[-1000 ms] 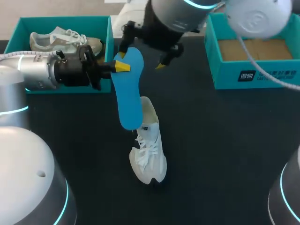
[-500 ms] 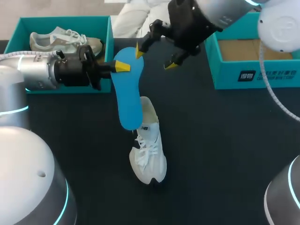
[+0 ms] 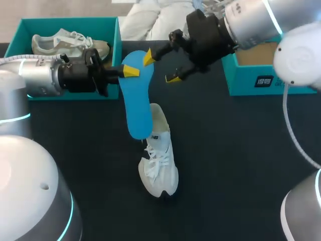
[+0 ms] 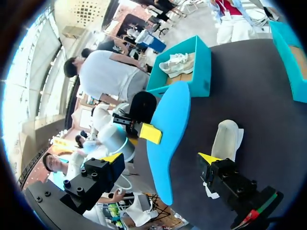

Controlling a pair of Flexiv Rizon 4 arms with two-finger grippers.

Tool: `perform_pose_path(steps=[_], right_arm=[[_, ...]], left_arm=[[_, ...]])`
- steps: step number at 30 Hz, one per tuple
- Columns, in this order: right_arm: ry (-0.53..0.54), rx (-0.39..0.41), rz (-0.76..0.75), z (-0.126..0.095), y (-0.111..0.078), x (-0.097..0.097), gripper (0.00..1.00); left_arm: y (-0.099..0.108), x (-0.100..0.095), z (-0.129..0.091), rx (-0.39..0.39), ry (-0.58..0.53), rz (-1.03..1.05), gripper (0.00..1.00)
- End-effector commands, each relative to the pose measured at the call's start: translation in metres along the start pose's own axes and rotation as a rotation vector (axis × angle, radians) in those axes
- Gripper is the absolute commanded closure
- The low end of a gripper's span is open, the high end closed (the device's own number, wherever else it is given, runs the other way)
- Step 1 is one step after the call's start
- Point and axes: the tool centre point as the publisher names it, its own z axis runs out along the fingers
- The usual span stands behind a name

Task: Take the shoe out of the shoebox, open the shoe tongue, remove and reinsert the insole, then place the shoe into the shoebox

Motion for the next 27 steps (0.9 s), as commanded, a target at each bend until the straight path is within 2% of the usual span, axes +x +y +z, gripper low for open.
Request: perform_pose_path(steps=[1, 7, 15, 20, 27], right_arm=[[0.348, -0.007, -0.002, 0.005, -0.006, -0.005, 0.00], [0.413, -0.053, 0.010, 0.002, -0.009, -0.010, 0.00], [0.436, -0.025, 0.022, -0.002, -0.011, -0.017, 0.00], [0.450, -0.044, 0.019, -0.007, -0.010, -0.021, 0.00], [0.436, -0.006, 0.025, -0.005, -0.012, -0.027, 0.00]], left_arm=[[0.001, 0.000, 0.000, 0.003, 0.000, 0.001, 1.00], [0.001, 0.000, 0.000, 0.003, 0.000, 0.001, 1.00], [0.001, 0.000, 0.000, 0.003, 0.000, 0.001, 1.00], [0.001, 0.000, 0.000, 0.003, 0.000, 0.001, 1.00], [0.001, 0.000, 0.000, 0.003, 0.000, 0.001, 1.00]])
